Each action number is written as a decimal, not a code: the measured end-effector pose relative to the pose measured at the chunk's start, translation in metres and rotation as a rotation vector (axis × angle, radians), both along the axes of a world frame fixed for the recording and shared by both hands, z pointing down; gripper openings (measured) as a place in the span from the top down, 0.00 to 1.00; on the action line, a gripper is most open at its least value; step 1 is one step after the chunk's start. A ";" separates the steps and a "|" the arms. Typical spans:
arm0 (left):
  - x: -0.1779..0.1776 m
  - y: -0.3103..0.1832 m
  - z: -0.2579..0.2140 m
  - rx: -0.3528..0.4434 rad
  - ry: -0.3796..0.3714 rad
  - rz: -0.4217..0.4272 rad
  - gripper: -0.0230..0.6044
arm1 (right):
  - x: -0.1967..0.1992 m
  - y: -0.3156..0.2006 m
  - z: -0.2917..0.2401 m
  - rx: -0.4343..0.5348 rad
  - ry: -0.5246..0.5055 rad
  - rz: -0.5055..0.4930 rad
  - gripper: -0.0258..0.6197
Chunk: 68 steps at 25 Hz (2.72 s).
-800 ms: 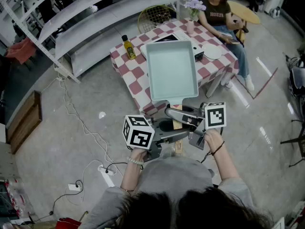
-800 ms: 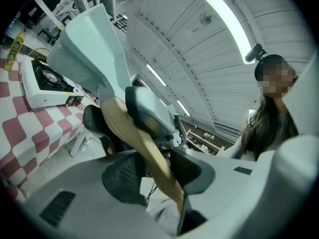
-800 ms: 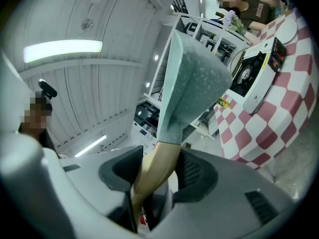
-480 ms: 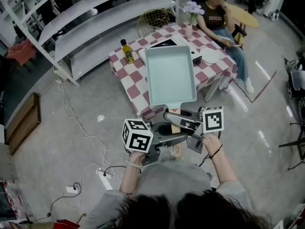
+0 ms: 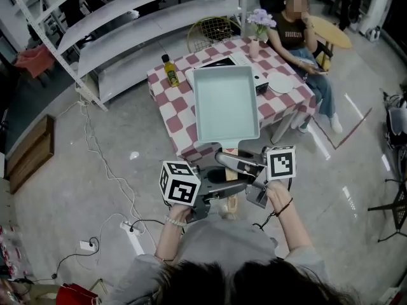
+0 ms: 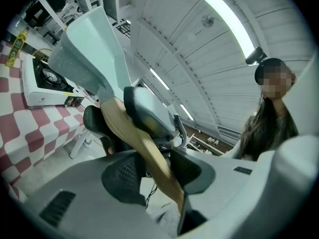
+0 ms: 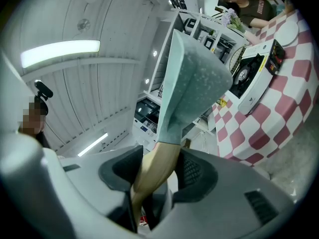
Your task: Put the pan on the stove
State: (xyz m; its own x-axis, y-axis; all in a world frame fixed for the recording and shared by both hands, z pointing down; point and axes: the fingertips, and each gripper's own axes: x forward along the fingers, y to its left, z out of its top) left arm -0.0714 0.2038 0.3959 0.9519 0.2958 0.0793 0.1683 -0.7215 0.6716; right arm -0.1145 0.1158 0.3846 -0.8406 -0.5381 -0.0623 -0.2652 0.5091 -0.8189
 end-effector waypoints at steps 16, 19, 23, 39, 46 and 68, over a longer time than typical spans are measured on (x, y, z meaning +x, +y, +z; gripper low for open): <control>0.020 -0.041 0.007 -0.026 -0.009 -0.028 0.71 | 0.018 -0.041 0.010 -0.032 -0.013 -0.024 0.65; 0.026 -0.058 0.011 -0.031 -0.015 -0.026 0.71 | 0.023 -0.058 0.012 -0.038 -0.029 -0.031 0.65; 0.035 -0.083 0.013 -0.038 -0.018 -0.022 0.71 | 0.029 -0.082 0.011 -0.041 -0.051 -0.037 0.65; 0.056 -0.150 0.013 -0.053 -0.022 0.005 0.71 | 0.050 -0.150 0.010 -0.053 -0.056 -0.021 0.65; 0.062 -0.171 0.016 -0.063 -0.023 0.014 0.71 | 0.057 -0.172 0.014 -0.062 -0.053 -0.011 0.65; 0.100 -0.227 0.024 -0.129 -0.055 -0.072 0.71 | 0.087 -0.224 0.025 -0.126 -0.078 -0.104 0.65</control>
